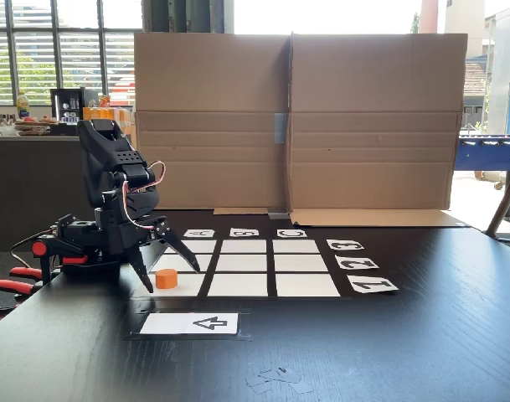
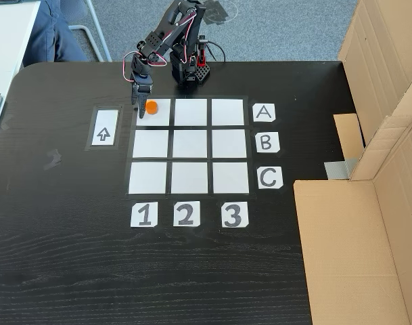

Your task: Pick up the round, orange token and place it in the grid on square A1.

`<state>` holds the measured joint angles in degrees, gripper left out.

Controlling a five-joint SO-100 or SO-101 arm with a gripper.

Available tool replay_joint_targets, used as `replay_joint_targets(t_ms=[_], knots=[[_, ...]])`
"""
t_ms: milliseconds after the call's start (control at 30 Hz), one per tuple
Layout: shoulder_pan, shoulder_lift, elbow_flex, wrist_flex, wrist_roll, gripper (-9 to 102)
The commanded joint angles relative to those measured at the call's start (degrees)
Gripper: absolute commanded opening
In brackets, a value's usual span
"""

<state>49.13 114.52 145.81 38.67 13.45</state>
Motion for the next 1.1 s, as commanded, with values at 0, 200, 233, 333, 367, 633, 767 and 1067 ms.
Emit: replay_joint_targets(t_ms=[0, 200, 233, 333, 367, 633, 767, 1067], knots=[[0.88, 3.08, -0.44, -0.88, 0.26, 40], [4.22, 10.02, 0.18, -2.37, 0.35, 39], [5.1, 12.04, 0.97, -3.34, 0.35, 39], [7.65, 17.31, 2.11, -4.83, 0.35, 39], [8.53, 18.72, 2.11, -4.83, 0.35, 39], [15.73, 31.55, 2.2, -2.46, -0.09, 35], [20.3, 37.53, 2.2, -0.62, -0.09, 33], [32.78, 51.94, 7.73, -0.53, -3.52, 26]])
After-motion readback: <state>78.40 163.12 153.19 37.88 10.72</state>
